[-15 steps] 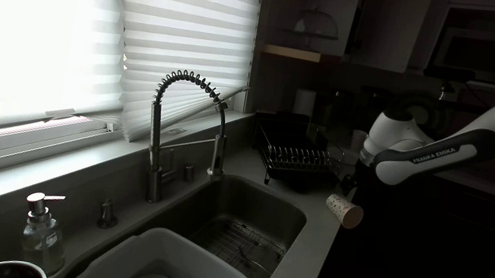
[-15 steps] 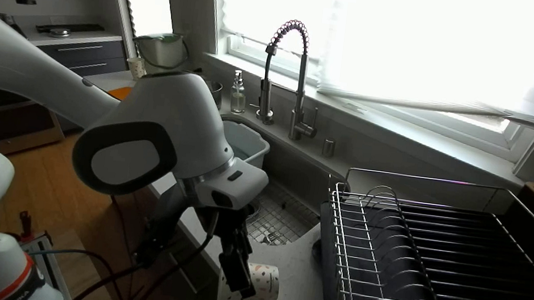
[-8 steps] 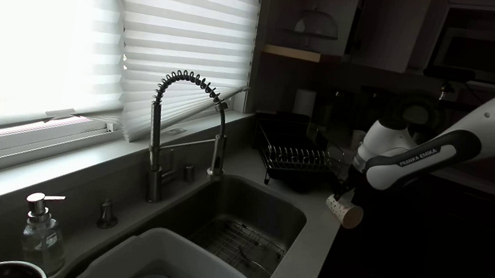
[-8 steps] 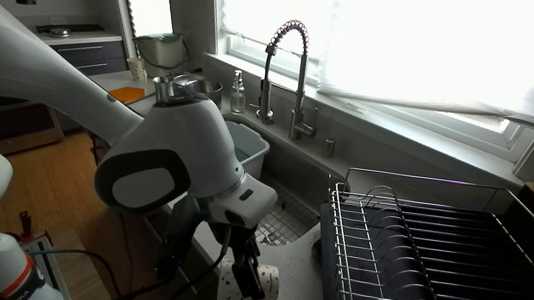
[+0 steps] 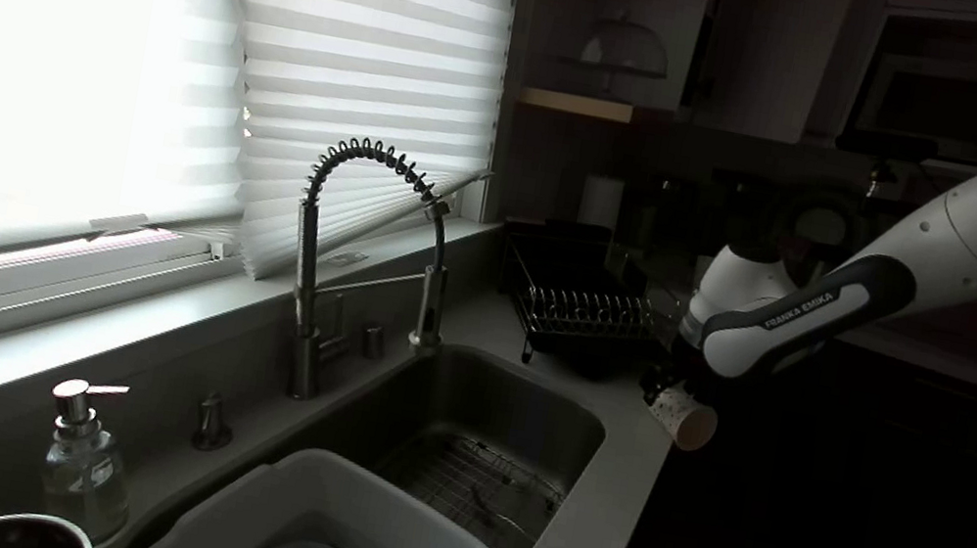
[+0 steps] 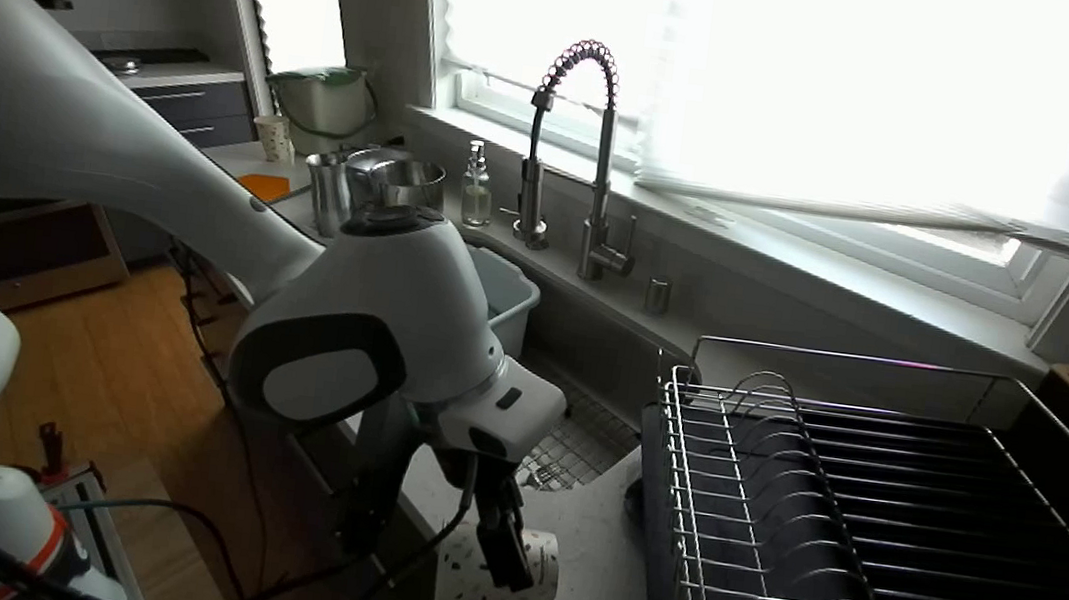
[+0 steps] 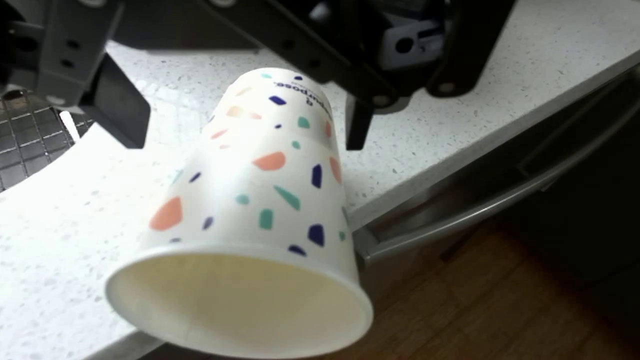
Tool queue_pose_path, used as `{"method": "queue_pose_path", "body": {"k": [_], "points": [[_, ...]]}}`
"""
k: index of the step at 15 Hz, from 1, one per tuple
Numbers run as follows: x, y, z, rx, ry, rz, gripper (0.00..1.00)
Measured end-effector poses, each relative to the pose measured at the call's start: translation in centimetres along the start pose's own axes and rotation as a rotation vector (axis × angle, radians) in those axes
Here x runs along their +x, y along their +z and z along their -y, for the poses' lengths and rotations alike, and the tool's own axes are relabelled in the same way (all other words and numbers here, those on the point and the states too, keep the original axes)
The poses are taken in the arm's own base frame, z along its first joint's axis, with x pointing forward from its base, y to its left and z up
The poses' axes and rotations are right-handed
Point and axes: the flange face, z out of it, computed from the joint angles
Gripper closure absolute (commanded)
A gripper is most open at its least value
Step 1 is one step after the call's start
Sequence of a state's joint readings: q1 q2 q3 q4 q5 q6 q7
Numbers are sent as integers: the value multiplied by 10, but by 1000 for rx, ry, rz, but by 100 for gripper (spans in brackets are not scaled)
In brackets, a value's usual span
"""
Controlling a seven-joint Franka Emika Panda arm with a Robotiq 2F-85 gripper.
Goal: Place the cup on the side of the plate rack
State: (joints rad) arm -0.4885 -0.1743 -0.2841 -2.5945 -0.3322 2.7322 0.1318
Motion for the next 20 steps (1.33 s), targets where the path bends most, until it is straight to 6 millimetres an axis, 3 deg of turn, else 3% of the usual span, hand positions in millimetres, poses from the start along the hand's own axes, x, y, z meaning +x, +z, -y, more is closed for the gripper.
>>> {"method": "queue_pose_path", "body": {"k": [4,5,6,7,8,11,13,15,17,20], "points": [[2,7,-2,4,9,-16,0],[2,10,-2,3,9,-12,5],[1,12,-2,2,9,-6,22],[1,14,-2,1,10,-1,30],[0,16,-3,0,11,2,30],[2,16,-7,-3,18,1,55],[5,13,-11,-6,24,-8,61],[10,8,-16,-13,27,-24,68],[14,-3,-22,-20,30,-50,69],[23,-34,-32,-51,23,-120,74]]}}
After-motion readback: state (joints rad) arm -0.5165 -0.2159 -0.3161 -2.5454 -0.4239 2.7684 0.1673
